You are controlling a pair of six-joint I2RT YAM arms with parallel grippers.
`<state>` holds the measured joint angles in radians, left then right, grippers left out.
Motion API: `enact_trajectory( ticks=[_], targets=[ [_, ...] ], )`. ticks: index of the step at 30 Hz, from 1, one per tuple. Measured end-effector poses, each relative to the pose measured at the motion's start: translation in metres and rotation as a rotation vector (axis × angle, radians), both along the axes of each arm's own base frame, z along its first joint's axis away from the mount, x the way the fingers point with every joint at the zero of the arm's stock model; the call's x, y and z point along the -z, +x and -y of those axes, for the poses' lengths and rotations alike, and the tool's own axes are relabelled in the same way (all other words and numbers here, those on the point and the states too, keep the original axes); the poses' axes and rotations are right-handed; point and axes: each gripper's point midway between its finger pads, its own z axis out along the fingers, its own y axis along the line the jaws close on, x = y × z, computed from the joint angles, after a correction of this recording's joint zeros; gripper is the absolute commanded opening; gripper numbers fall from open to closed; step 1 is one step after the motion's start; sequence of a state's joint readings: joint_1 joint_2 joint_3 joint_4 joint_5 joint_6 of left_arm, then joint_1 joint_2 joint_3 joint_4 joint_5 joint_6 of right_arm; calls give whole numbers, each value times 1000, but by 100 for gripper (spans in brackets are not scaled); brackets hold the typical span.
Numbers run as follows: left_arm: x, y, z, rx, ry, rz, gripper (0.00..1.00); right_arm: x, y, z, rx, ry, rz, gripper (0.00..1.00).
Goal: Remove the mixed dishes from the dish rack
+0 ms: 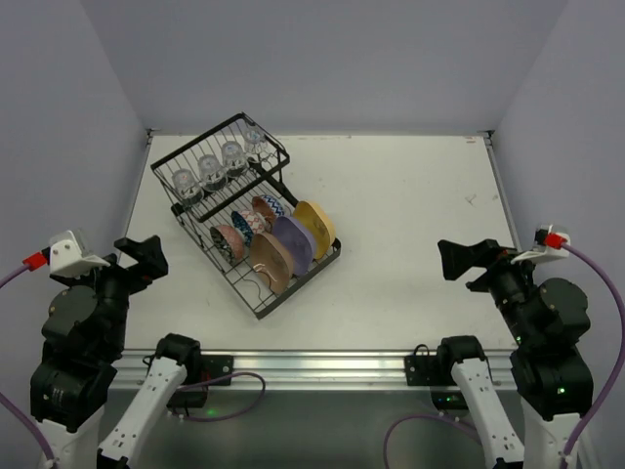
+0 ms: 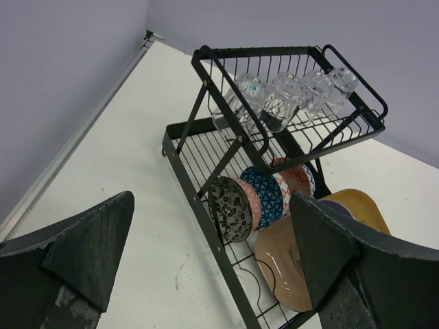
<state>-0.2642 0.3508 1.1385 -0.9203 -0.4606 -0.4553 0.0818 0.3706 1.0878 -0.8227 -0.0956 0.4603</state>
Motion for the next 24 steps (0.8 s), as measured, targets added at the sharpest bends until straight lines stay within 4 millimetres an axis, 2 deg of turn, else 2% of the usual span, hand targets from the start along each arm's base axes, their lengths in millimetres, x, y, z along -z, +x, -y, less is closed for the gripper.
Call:
enact_trajectory(
  ticks=[3,8,12,14,15,17,20,22,24],
  targets=[
    [-2,-1,0,-1,-5,0,100,1,1,1,8,7,-7,99],
    [-18,-7,1,-3,-69,24,100,1,4,2,21,23,-13,99],
    [-13,-5,15,38,-176,19,100,4,10,-1,21,55,-16,99],
    [6,3,27,65,-231,-23,100,7,13,-4,7,70,-35,99],
    [22,9,34,79,-255,-61,100,7,15,-6,0,76,-43,99],
    [65,20,46,90,-318,-163,100,8,19,-10,-19,89,-55,99],
    [122,19,60,110,-401,-307,100,11,21,-16,-46,102,-70,99],
    [137,13,68,127,-454,-342,100,12,20,-20,-67,106,-75,99],
    [135,10,75,160,-495,-324,100,13,20,-21,-77,111,-79,99]
  ],
)
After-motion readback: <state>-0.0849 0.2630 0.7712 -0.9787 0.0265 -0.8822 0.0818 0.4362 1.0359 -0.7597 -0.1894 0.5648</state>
